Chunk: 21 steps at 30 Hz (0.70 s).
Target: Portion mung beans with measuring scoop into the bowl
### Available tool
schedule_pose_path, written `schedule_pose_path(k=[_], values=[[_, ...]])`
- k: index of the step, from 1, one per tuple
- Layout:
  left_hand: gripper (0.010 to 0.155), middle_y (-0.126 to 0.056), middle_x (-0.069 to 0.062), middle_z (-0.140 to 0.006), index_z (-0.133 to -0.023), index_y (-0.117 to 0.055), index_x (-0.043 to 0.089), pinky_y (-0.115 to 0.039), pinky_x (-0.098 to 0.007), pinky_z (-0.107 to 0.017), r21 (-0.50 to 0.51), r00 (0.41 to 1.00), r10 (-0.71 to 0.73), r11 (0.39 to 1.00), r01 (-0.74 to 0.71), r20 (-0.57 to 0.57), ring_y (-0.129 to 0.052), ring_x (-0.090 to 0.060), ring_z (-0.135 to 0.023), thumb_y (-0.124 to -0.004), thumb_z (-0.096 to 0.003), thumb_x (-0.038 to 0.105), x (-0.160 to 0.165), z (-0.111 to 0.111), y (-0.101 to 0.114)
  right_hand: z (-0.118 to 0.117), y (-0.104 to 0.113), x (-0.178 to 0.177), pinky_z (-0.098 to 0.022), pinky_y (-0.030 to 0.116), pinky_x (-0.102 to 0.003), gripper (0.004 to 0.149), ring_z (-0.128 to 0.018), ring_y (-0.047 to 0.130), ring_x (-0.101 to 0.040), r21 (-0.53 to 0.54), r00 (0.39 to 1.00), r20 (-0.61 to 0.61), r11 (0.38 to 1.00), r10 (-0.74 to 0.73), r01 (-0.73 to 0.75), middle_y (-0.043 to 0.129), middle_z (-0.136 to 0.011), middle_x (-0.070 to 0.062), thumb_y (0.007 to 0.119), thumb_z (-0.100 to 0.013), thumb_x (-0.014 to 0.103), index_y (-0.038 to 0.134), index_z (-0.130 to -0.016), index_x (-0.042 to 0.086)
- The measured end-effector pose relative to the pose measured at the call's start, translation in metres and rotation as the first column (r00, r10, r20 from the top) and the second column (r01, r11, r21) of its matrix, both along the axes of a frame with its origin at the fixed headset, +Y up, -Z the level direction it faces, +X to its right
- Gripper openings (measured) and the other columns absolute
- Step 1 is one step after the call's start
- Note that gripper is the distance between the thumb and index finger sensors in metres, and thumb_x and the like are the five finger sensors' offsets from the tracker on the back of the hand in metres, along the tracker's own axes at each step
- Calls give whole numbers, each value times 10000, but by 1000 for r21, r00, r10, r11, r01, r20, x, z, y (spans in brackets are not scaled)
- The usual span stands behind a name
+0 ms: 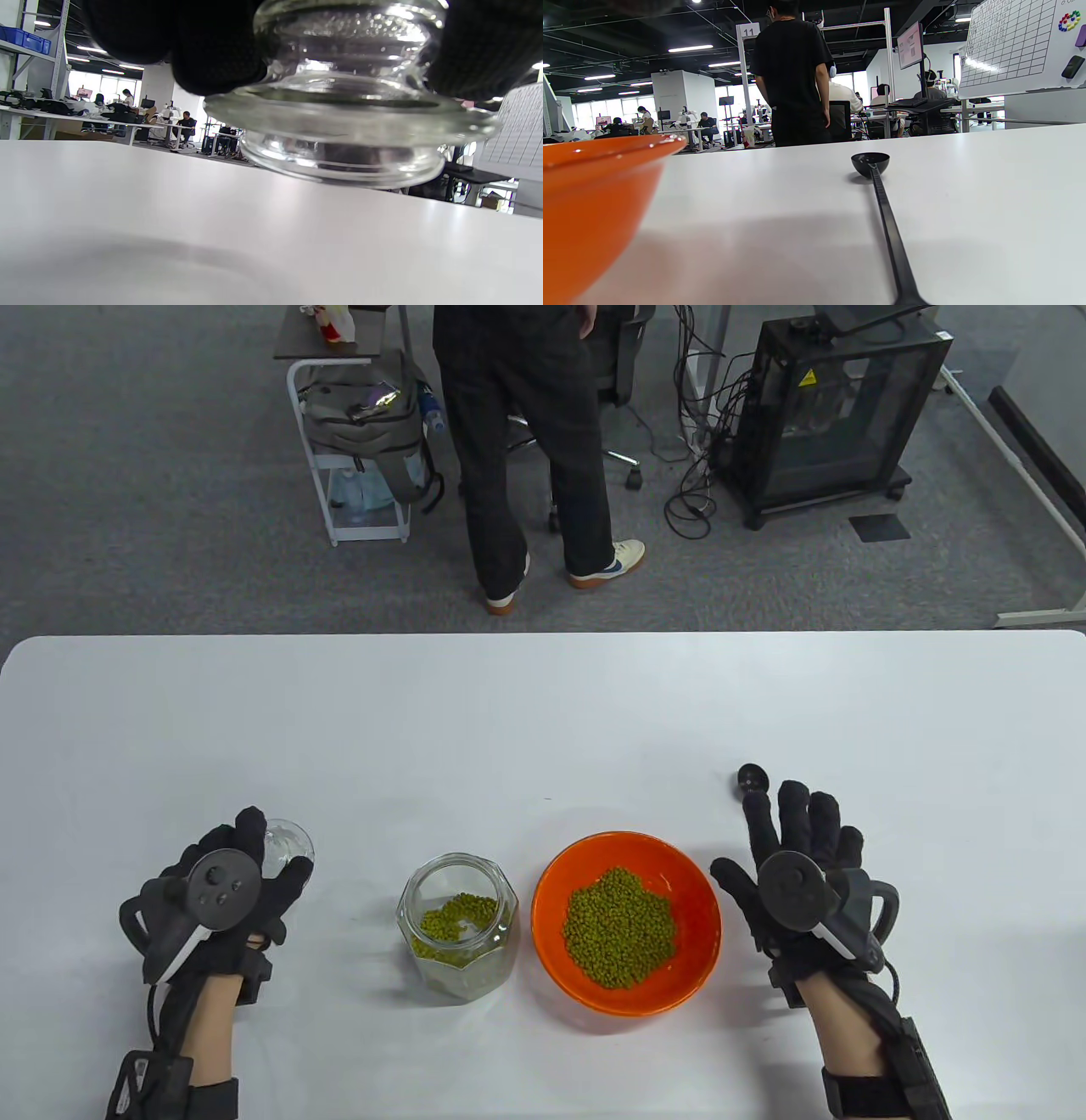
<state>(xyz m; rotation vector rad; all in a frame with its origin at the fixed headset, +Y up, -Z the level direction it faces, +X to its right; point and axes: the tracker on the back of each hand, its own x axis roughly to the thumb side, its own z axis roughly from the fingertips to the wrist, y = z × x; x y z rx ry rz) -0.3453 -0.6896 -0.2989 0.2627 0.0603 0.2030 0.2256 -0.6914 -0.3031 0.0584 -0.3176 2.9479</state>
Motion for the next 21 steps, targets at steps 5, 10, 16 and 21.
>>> schedule_pose_path(k=[5,10,16,21], values=[[879,-791,-270,-966,-1055,-627,106,-780,-605,-536,82,995,79,993,-84,65,-954,-356,-583,-889,-446,682,9,10,16,0,0,0,-695,376,-759,846,-1050,309,-559,12,1000,-1,1000,4,-4,209,-1183,-185,625,-449,669,284,-1110,265],[881,-803,-267,-956,-1050,-640,102,-784,-601,-531,162,980,118,976,-145,163,-956,-347,-565,-892,-443,688,29,21,32,0,0,2,-695,375,-759,846,-1049,307,-562,3,1000,4,1000,-2,2,208,-1183,-185,624,-450,669,283,-1110,264],[878,-808,-265,-954,-1050,-646,103,-786,-596,-529,198,955,101,967,-160,278,-958,-339,-557,-889,-447,694,58,35,51,-1,0,3,-694,374,-759,848,-1049,302,-562,4,1000,9,1000,-8,8,205,-1182,-189,623,-449,671,282,-1110,264],[877,-789,-268,-971,-1055,-641,104,-765,-608,-544,219,923,34,967,-127,384,-942,-350,-574,-903,-447,680,92,48,62,-1,0,4,-701,364,-747,848,-1046,299,-567,-2,1000,10,1000,-12,12,199,-1180,-192,625,-450,668,278,-1109,262]])
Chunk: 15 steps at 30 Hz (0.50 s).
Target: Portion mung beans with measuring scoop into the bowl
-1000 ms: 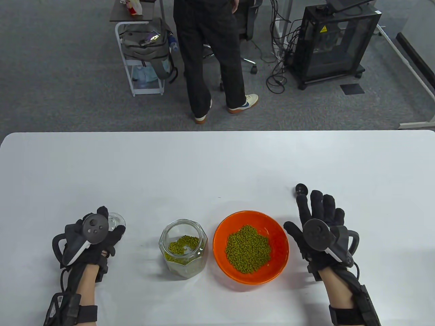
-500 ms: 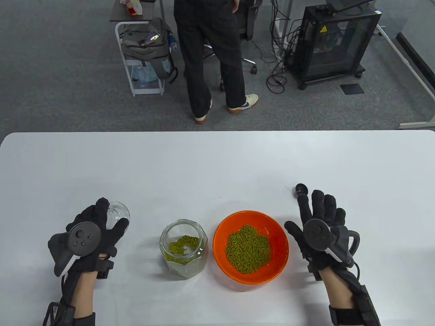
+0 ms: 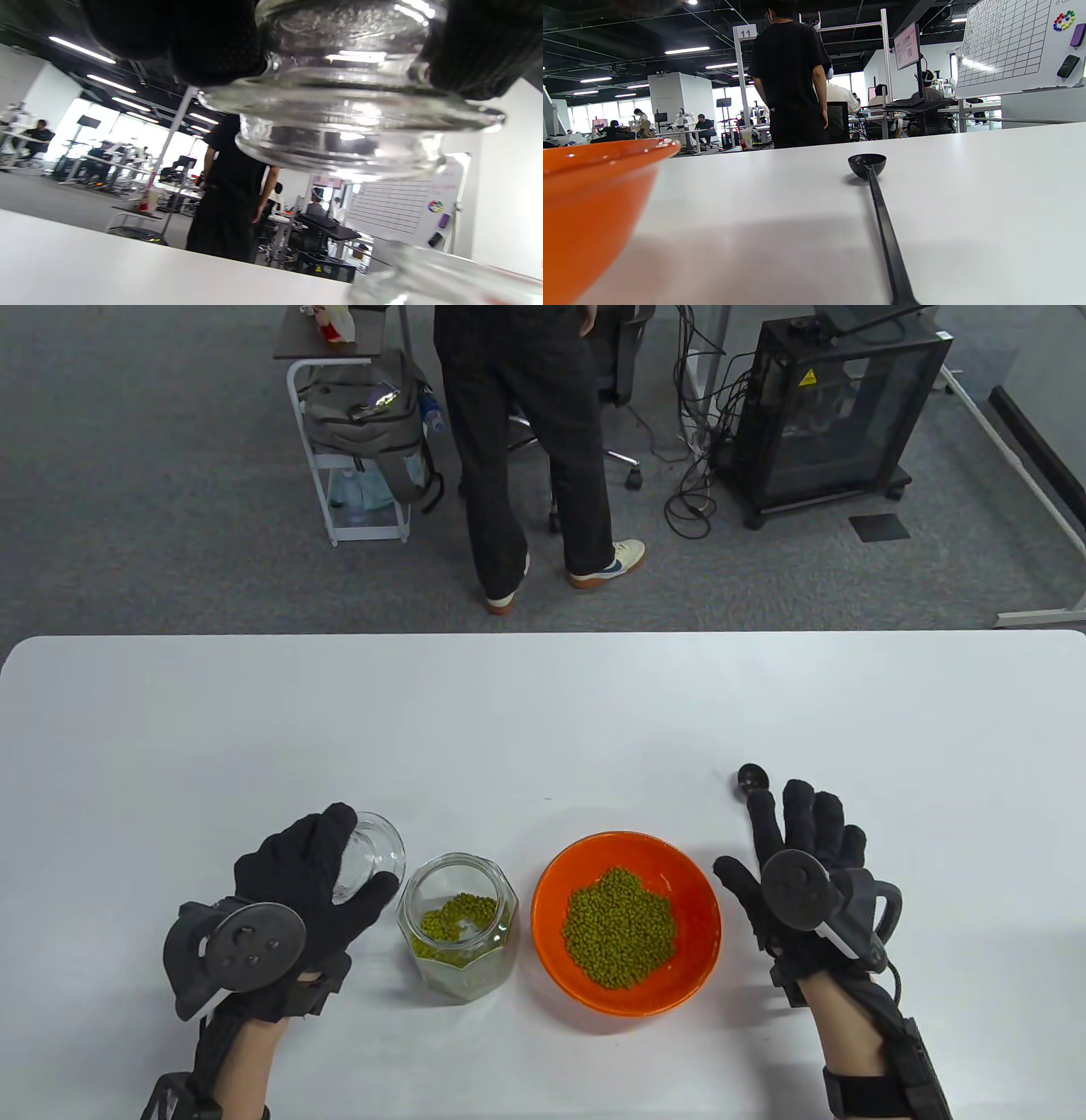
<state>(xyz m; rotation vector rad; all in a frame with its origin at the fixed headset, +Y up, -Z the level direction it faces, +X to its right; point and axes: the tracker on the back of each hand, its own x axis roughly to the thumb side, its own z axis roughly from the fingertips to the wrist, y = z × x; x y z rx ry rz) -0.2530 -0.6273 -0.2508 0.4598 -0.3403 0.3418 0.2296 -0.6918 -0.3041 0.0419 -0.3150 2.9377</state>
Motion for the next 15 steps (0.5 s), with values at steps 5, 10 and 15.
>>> schedule_pose_path(k=[5,10,15], values=[[876,-783,-264,-980,-1059,-638,108,-762,-611,-553,7,991,-99,995,99,85,-939,-351,-584,-905,-448,677,39,9,6,0,-1,0,-702,361,-744,849,-1043,299,-571,-8,1000,4,1000,-5,5,194,-1178,-196,624,-451,668,274,-1109,260],[883,-780,-262,-984,-1060,-637,101,-762,-609,-557,21,980,-175,985,174,99,-940,-351,-590,-903,-447,679,62,11,3,0,0,1,-701,366,-746,851,-1041,304,-574,-15,1000,11,1000,2,-2,197,-1177,-198,624,-451,668,273,-1109,258],[884,-780,-262,-987,-1060,-633,98,-762,-611,-558,-21,974,-190,981,193,121,-940,-352,-594,-902,-450,678,72,5,-2,0,0,1,-699,365,-747,851,-1039,305,-575,-20,1000,9,1000,3,-3,198,-1176,-200,625,-452,667,272,-1109,257]])
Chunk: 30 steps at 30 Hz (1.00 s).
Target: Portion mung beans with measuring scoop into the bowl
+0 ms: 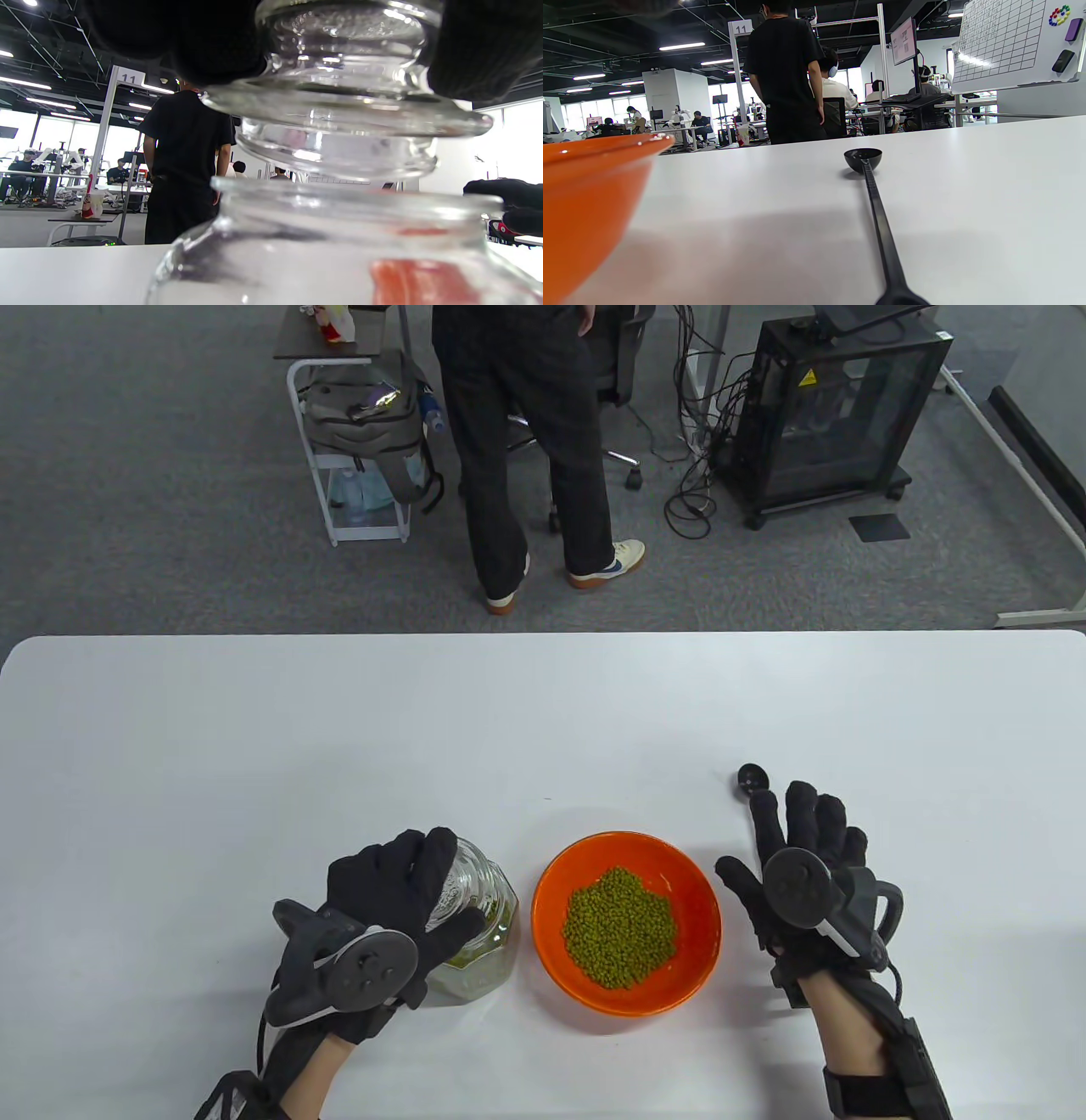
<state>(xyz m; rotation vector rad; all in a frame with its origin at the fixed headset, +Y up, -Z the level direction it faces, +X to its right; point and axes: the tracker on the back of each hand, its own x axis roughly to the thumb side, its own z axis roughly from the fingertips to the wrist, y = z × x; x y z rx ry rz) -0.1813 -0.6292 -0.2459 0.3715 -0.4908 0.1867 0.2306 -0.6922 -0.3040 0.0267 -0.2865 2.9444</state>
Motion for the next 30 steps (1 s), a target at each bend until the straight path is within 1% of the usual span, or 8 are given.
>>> schedule_pose_path(k=[3,5,12,17,23,30], values=[[882,-779,-259,-988,-1061,-636,105,-761,-612,-560,-7,1000,-26,1000,26,-3,-939,-351,-595,-906,-447,678,5,-3,-3,0,0,0,-699,365,-747,851,-1039,305,-574,3,1000,-2,1000,1,-1,197,-1176,-201,624,-452,667,273,-1109,256],[881,-776,-261,-989,-1061,-636,103,-759,-613,-561,-36,999,-44,998,44,-2,-937,-351,-594,-903,-450,678,7,-5,-4,0,0,0,-698,366,-748,852,-1039,306,-576,4,1000,-4,1000,0,0,200,-1176,-200,625,-451,668,274,-1109,256],[878,-783,-266,-983,-1058,-645,94,-760,-615,-558,-72,999,-45,996,45,6,-938,-347,-578,-892,-455,683,10,-9,-5,-1,0,0,-698,366,-747,852,-1037,307,-577,-3,1000,-4,1000,-4,4,201,-1176,-201,625,-452,667,273,-1109,254],[875,-796,-271,-971,-1049,-659,84,-761,-618,-553,-120,1000,-26,992,28,13,-935,-341,-552,-885,-457,686,9,-15,-8,-1,0,0,-697,368,-748,851,-1037,308,-578,-13,1000,-6,1000,-1,1,203,-1175,-206,625,-453,666,276,-1109,252],[873,-793,-267,-974,-1046,-654,82,-753,-618,-564,-137,999,-33,990,34,10,-919,-332,-536,-871,-460,692,9,-19,-13,-1,0,0,-697,365,-748,849,-1037,300,-577,-16,1000,-7,1000,-1,1,207,-1175,-205,625,-452,666,280,-1109,253],[883,-791,-255,-985,-1049,-656,83,-738,-624,-578,-134,1000,-26,991,26,1,-914,-330,-544,-871,-453,698,7,-18,-13,-1,-1,-1,-696,365,-749,847,-1035,300,-580,-28,1000,-9,1000,2,-3,207,-1174,-208,625,-452,665,283,-1109,252]])
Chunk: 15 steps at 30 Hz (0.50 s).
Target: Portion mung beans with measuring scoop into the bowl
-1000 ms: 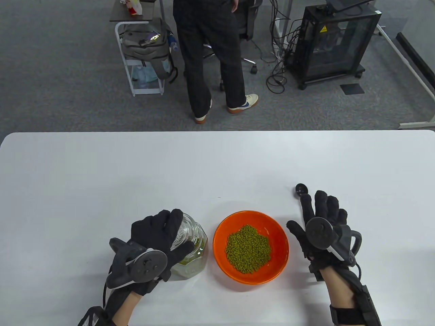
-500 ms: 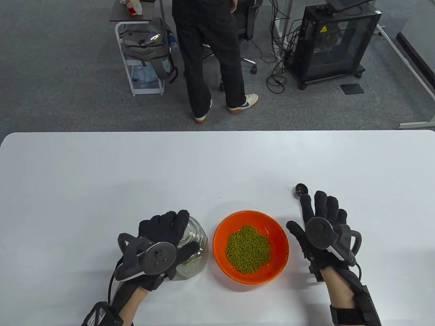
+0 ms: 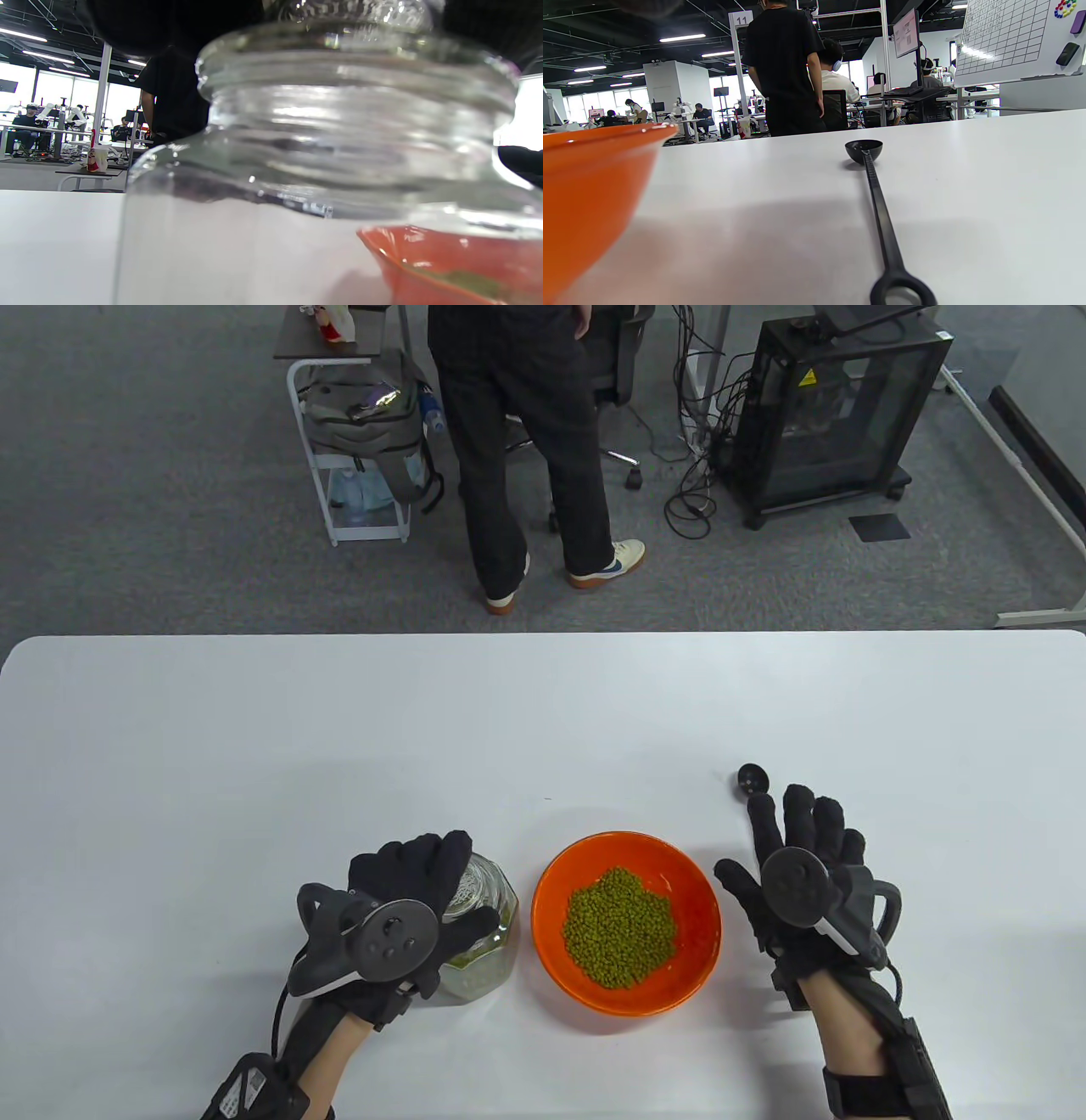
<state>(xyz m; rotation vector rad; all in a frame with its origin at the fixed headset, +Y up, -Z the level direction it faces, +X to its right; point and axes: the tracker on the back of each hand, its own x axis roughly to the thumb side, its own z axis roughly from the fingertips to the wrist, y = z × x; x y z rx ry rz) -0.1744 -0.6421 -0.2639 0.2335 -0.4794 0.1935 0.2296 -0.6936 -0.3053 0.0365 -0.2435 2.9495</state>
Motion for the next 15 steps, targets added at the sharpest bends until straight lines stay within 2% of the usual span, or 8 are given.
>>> schedule_pose_path(k=[7,15], values=[[890,-766,-219,-1018,-1067,-635,96,-698,-644,-616,-17,999,-38,999,38,0,-894,-335,-593,-832,-465,720,-1,0,1,0,0,-1,-695,363,-748,849,-1032,288,-583,2,1000,-2,1000,4,-4,209,-1175,-206,626,-452,664,286,-1110,248],[898,-728,-220,-1045,-1086,-589,89,-686,-650,-625,7,996,-85,996,85,-16,-886,-348,-641,-781,-481,725,1,4,3,-1,-1,-1,-697,362,-747,848,-1033,289,-581,5,1000,-4,1000,4,-4,210,-1175,-205,626,-452,665,286,-1109,250]])
